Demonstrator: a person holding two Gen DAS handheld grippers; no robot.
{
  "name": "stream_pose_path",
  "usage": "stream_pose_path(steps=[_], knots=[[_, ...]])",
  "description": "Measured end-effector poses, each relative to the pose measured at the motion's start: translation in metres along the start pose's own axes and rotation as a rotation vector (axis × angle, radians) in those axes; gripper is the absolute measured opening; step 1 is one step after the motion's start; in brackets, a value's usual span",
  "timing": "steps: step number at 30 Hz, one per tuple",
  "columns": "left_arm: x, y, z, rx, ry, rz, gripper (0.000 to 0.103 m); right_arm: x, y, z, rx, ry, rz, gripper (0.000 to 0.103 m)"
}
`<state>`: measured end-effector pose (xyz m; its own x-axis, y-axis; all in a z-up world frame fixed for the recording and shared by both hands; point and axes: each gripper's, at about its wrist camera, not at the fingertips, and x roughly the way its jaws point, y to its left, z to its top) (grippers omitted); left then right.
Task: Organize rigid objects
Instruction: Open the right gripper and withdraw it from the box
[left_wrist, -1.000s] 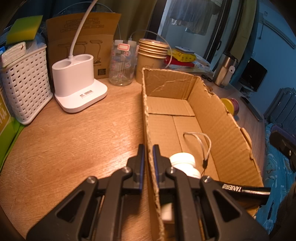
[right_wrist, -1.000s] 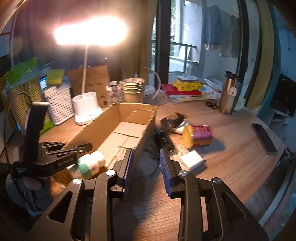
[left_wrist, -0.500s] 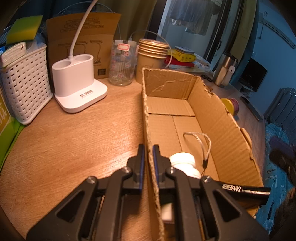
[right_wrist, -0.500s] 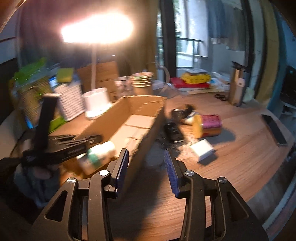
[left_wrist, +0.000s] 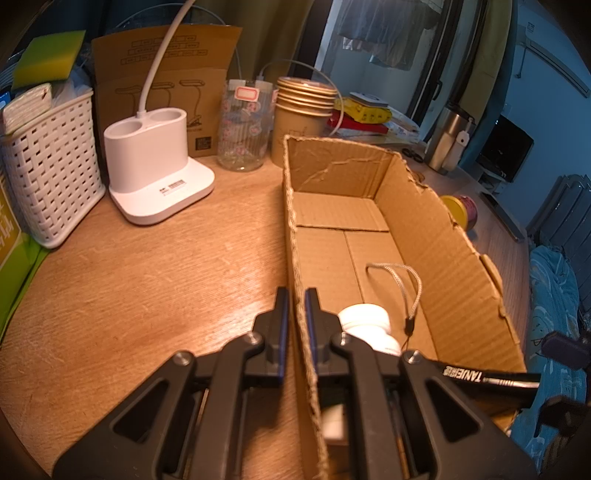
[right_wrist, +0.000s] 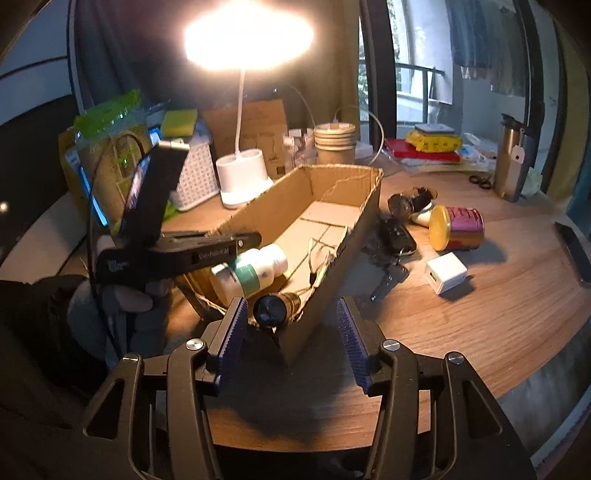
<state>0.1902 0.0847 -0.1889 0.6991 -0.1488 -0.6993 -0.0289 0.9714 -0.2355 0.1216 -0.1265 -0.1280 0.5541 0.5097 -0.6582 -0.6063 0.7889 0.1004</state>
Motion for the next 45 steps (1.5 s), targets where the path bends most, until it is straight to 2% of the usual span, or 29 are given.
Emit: stream_pose_path(steps=[5, 13, 20, 27, 45], knots=[[0.000, 0.000, 0.000, 0.000, 0.000, 0.000, 0.009, 0.010, -0.003, -0.004, 0.010, 0.031, 0.000, 0.053], [0.000, 0.001, 0.000, 0.000, 0.000, 0.001, 0.009, 0.015, -0.008, -0.001, 0.029, 0.031, 0.008, 0.056], [-0.001, 0.002, 0.000, 0.002, 0.000, 0.002, 0.009, 0.038, -0.004, 0.007, -0.002, 0.057, -0.034, 0.056], [-0.001, 0.000, 0.000, 0.002, 0.001, 0.003, 0.009, 0.053, -0.005, 0.011, 0.008, 0.079, -0.035, 0.056], [0.000, -0.004, -0.001, 0.004, 0.002, 0.005, 0.010, -0.007, -0.020, 0.003, 0.048, -0.018, -0.023, 0.056]])
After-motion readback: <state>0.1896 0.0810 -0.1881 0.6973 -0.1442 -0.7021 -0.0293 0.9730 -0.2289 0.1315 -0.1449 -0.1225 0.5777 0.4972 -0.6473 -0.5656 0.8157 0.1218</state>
